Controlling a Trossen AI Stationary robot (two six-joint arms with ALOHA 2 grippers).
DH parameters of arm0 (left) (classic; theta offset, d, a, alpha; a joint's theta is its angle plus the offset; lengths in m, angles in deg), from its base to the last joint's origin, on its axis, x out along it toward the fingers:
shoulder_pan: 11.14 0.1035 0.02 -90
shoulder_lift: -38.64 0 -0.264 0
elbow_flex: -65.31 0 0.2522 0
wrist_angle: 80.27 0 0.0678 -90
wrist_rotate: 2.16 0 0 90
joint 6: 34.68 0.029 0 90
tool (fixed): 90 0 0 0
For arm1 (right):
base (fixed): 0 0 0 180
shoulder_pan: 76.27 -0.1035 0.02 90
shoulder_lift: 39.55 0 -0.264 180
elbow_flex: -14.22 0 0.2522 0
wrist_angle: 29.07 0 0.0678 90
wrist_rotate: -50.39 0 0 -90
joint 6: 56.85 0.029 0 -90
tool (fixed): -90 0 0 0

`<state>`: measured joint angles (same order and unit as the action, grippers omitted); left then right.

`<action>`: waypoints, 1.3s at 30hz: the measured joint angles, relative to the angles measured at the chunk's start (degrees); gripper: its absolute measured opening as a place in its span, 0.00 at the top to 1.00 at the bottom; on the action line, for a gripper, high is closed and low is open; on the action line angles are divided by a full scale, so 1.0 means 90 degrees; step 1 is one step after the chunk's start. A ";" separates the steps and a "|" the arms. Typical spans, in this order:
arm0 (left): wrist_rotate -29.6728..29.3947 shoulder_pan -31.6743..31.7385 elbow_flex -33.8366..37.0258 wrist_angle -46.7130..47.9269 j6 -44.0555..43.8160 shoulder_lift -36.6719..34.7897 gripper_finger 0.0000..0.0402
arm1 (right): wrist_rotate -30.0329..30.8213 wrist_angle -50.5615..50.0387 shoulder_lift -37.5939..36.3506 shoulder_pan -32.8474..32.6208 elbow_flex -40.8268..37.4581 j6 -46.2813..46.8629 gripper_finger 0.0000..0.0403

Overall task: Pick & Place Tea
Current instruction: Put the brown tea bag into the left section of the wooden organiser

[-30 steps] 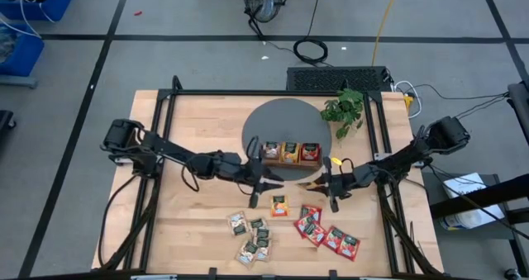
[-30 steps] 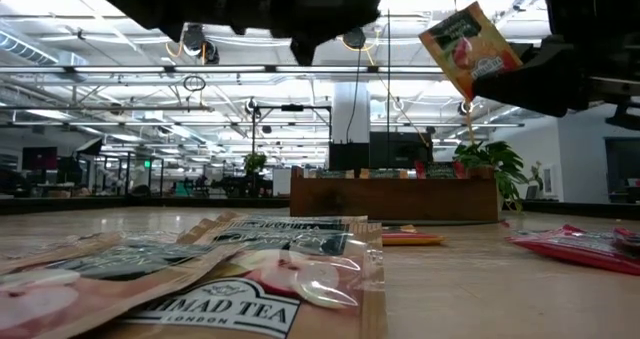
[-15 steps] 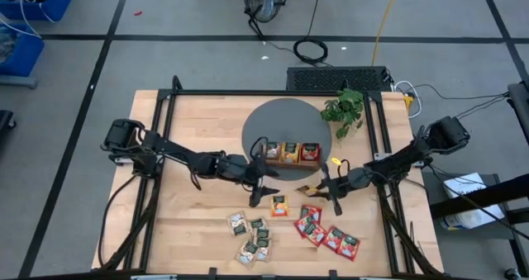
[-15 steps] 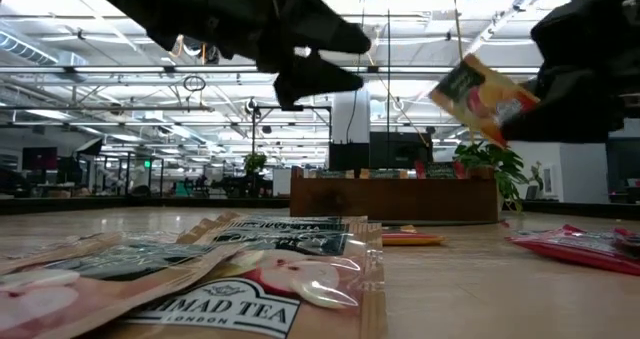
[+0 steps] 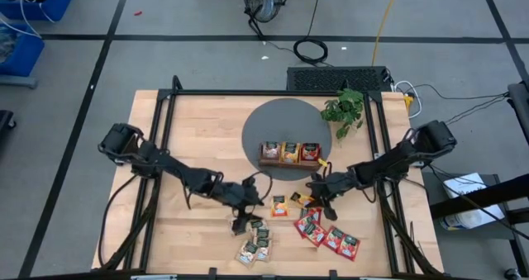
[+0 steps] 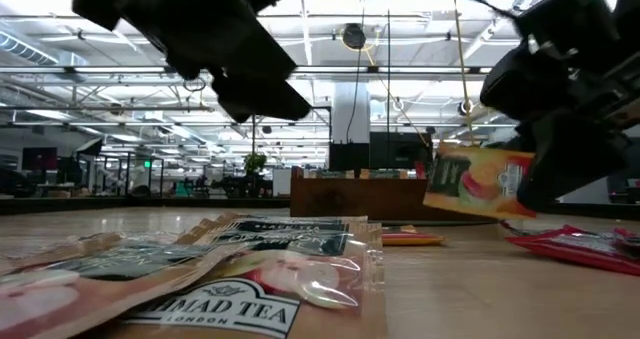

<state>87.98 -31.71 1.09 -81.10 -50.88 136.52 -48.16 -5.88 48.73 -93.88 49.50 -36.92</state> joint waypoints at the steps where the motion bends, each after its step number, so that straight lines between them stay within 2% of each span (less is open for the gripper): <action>1: -0.0002 -0.0079 0.0000 0.0024 -0.0033 0.0000 0.44 | -0.0075 -0.0026 0.0075 0.0070 0.0048 0.0087 0.98; 3: -0.0004 -0.0224 0.0000 0.0109 -0.0115 0.0000 0.46 | -0.0106 -0.0054 0.0184 0.0189 0.0128 0.0216 0.98; 7: -0.0027 -0.0421 0.0002 0.0275 -0.0349 0.0000 0.47 | -0.0578 -0.0239 0.0183 0.0470 0.0240 0.0221 0.98; 13: -0.0058 -0.0568 0.0002 0.0505 -0.0490 0.0000 0.47 | -0.0771 -0.0394 0.0178 0.0739 0.0260 0.0220 0.96; 18: -0.0080 -0.0603 0.0002 0.0574 -0.0431 0.0000 0.47 | -0.1411 -0.0520 0.0183 0.0900 0.0265 0.0509 0.87; 33: -0.0013 -0.0648 0.0002 0.1061 -0.0507 0.0000 0.47 | -0.1445 -0.0604 0.0018 0.1163 0.0258 0.0459 0.63; 39: 0.0030 -0.0647 0.0002 0.1128 -0.0662 0.0000 0.47 | -0.1753 -0.0779 -0.0394 0.1389 0.0258 0.0711 0.53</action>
<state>88.25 -37.54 1.11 -70.95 -56.84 136.52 -63.94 -12.89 45.18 -81.39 51.82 -30.52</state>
